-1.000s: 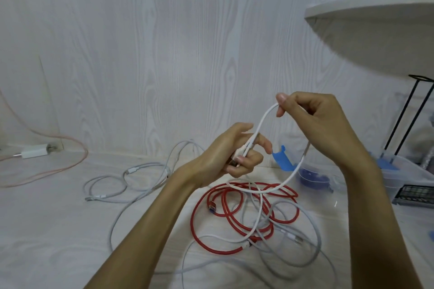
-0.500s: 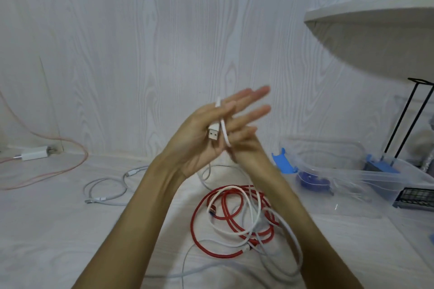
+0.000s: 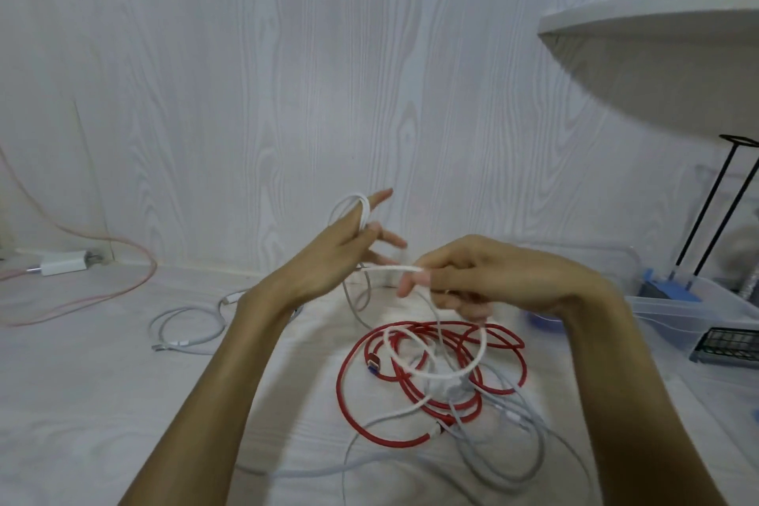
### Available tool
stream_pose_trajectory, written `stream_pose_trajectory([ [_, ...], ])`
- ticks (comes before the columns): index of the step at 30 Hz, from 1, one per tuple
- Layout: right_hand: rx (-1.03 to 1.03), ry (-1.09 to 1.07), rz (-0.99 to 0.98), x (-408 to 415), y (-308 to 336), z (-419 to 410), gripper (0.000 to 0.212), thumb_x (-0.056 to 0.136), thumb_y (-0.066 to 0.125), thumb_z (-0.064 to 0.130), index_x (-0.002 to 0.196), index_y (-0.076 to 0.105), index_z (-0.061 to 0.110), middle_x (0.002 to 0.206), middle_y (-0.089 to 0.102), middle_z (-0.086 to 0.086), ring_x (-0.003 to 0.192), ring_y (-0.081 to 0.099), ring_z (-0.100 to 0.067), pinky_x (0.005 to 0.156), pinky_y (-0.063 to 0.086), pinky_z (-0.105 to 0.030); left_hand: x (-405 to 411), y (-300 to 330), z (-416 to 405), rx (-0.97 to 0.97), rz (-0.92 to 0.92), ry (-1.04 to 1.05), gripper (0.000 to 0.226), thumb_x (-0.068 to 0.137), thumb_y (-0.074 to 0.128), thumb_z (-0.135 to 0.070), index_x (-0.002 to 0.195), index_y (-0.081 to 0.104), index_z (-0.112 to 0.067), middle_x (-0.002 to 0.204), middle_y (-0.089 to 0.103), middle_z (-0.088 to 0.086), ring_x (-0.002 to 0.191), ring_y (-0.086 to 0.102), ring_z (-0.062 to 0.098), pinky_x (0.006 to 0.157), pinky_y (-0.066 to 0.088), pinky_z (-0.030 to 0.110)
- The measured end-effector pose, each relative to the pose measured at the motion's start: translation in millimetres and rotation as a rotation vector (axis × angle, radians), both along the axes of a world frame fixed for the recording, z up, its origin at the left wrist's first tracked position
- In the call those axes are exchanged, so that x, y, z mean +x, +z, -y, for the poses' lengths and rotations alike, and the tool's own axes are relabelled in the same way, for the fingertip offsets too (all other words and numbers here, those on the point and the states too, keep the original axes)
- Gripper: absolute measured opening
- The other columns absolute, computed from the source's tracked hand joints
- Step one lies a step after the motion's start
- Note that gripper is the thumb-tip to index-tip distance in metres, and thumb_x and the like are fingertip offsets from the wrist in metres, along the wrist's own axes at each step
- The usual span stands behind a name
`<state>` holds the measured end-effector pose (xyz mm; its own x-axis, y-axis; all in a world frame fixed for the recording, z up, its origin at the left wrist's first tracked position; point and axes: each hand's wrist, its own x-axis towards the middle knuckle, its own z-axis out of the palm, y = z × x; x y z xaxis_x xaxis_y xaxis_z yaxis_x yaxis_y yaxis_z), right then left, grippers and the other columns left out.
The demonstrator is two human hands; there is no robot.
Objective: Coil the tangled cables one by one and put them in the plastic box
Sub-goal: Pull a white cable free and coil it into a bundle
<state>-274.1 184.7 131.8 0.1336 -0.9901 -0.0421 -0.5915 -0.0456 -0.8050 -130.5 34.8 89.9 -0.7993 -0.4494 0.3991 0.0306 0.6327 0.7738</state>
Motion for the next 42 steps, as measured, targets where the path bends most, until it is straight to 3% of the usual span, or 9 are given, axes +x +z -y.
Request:
stream_pose_trajectory([
  [4, -0.108, -0.175, 0.238, -23, 6, -14, 0.027, 0.083, 0.054, 0.038, 0.085, 0.075, 0.023, 0.053, 0.032, 0.008, 0.044, 0.027, -0.003, 0.042, 0.027, -0.012, -6, -2, -9, -0.019, 0.132, -0.041, 0.038, 0.102, 0.030, -0.042, 0.138, 0.038, -0.034, 0.088, 0.071, 0.000, 0.063, 0.068, 0.017, 0.076, 0.053, 0.027],
  [7, -0.291, -0.304, -0.072, -29, 5, -16, 0.023, 0.086, 0.055, 0.042, 0.083, 0.076, 0.035, 0.048, 0.043, 0.015, 0.043, 0.040, -0.001, 0.046, 0.031, -0.009, -9, 3, -20, -0.001, 0.211, -0.095, 0.048, 0.099, 0.022, -0.051, 0.118, 0.058, -0.025, 0.060, 0.059, -0.001, 0.043, 0.044, 0.009, 0.049, 0.039, 0.017],
  [10, -0.456, -0.394, -0.172, -34, 6, -19, 0.019, 0.075, 0.060, 0.051, 0.076, 0.074, 0.038, 0.060, 0.063, 0.028, 0.063, 0.057, 0.016, 0.063, 0.039, -0.006, -6, 11, -29, 0.071, 0.265, -0.217, 0.055, 0.100, 0.020, -0.050, 0.102, 0.063, -0.016, 0.050, 0.036, -0.008, 0.044, 0.028, 0.006, 0.045, 0.028, 0.013],
  [19, -0.644, -0.299, -0.040, -21, -1, -12, 0.020, 0.067, 0.069, 0.053, 0.071, 0.075, 0.034, 0.074, 0.073, 0.012, 0.074, 0.067, 0.003, 0.067, 0.045, -0.003, 10, 23, -42, 0.353, 0.415, -0.740, 0.035, 0.099, 0.034, -0.028, 0.077, 0.060, -0.021, 0.036, 0.036, -0.013, 0.030, 0.020, 0.001, 0.038, 0.011, 0.024],
  [25, -0.528, -0.370, 0.122, -1, 4, -5, 0.035, 0.075, 0.056, 0.059, 0.052, 0.063, 0.033, 0.049, 0.036, 0.015, 0.046, 0.033, 0.000, 0.050, 0.030, -0.013, 18, 34, -75, 1.010, 0.153, -0.968, 0.026, 0.091, 0.057, -0.035, 0.071, 0.056, -0.018, 0.033, 0.029, -0.009, 0.024, 0.020, 0.006, 0.030, 0.014, 0.013],
  [31, -0.547, -0.439, 0.129, 43, 24, -26, 0.047, 0.081, 0.053, 0.062, 0.051, 0.057, 0.026, 0.055, 0.042, 0.002, 0.047, 0.034, -0.002, 0.050, 0.031, -0.013, 60, 69, -120, 0.989, 0.012, -0.653, 0.034, 0.089, 0.051, -0.036, 0.061, 0.055, -0.019, 0.029, 0.029, -0.011, 0.020, 0.026, 0.001, 0.029, 0.017, 0.013],
  [36, -0.665, -0.513, 0.285, 101, 32, -52, 0.047, 0.100, 0.044, 0.027, 0.055, 0.039, 0.017, 0.048, 0.042, 0.009, 0.047, 0.040, -0.006, 0.057, 0.039, -0.022, 86, 86, -189, 0.948, 0.026, -0.681, 0.043, 0.094, 0.039, -0.030, 0.054, 0.052, -0.019, 0.027, 0.029, -0.010, 0.018, 0.024, 0.003, 0.028, 0.018, 0.013],
  [39, -0.464, -0.411, 0.381, 127, 13, -81, 0.024, 0.098, 0.043, 0.012, 0.081, 0.059, 0.009, 0.085, 0.065, -0.011, 0.080, 0.064, -0.022, 0.082, 0.052, -0.038, 108, 88, -221, 1.121, -0.133, -0.764, 0.045, 0.095, 0.035, -0.026, 0.051, 0.043, -0.018, 0.026, 0.022, -0.008, 0.018, 0.015, 0.010, 0.029, 0.013, 0.016],
  [42, -0.495, -0.559, 0.224, 153, -13, -106, 0.029, 0.096, 0.038, -0.002, 0.074, 0.057, -0.001, 0.078, 0.059, -0.014, 0.068, 0.058, -0.012, 0.068, 0.047, -0.029, 132, 78, -240, 1.291, -0.319, -0.842, 0.042, 0.098, 0.033, -0.024, 0.057, 0.042, -0.016, 0.033, 0.017, -0.008, 0.024, 0.015, 0.011, 0.031, 0.017, 0.019],
])
